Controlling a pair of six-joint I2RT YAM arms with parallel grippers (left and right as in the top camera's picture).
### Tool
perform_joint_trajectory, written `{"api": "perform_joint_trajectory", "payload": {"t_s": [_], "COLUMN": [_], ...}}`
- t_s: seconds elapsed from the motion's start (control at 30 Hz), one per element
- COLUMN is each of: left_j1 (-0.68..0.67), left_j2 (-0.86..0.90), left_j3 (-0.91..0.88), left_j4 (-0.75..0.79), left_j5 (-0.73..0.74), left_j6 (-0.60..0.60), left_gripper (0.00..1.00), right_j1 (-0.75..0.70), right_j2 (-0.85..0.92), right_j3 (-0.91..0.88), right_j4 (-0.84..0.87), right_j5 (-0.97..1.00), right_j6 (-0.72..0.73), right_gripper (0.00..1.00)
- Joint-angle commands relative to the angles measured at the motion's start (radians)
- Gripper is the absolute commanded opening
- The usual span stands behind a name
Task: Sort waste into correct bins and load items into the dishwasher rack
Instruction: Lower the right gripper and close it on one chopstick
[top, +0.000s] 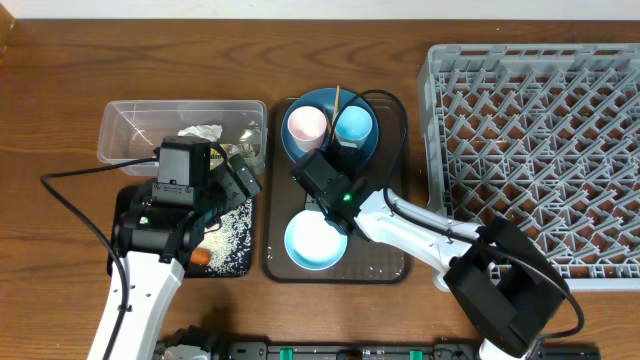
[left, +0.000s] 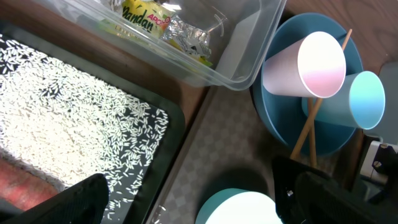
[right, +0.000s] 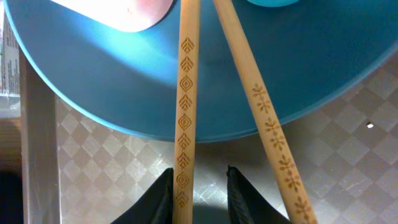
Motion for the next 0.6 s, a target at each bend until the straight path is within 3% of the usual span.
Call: {"api": "perform_joint_trajectory", "payload": {"t_s": [0.0,0.4,0.57], "left_j1": [0.004,0.004,0.004], "left_j2": [0.003,0.003,0.003], "left_j3": [0.014,0.014,0.014], "left_j4": [0.0,0.0,0.0], "left_j5": [-0.009,-0.009,-0.009], "left_j6": [0.003,0.003,0.003], "left_gripper": [0.98,0.98,0.98], "right_j1": [0.006,0.004,0.004], "right_j2": [-0.017,-0.038,-0.038], "right_j3": [-0.004,-0.004,-0.004], "right_j4": [0.002,0.03,0.037], "right_j5": [0.012,0.011,0.012], "right_j6": [-0.044,-0.063,-0.063], "right_gripper": [0.27,0.27,0.19]}}
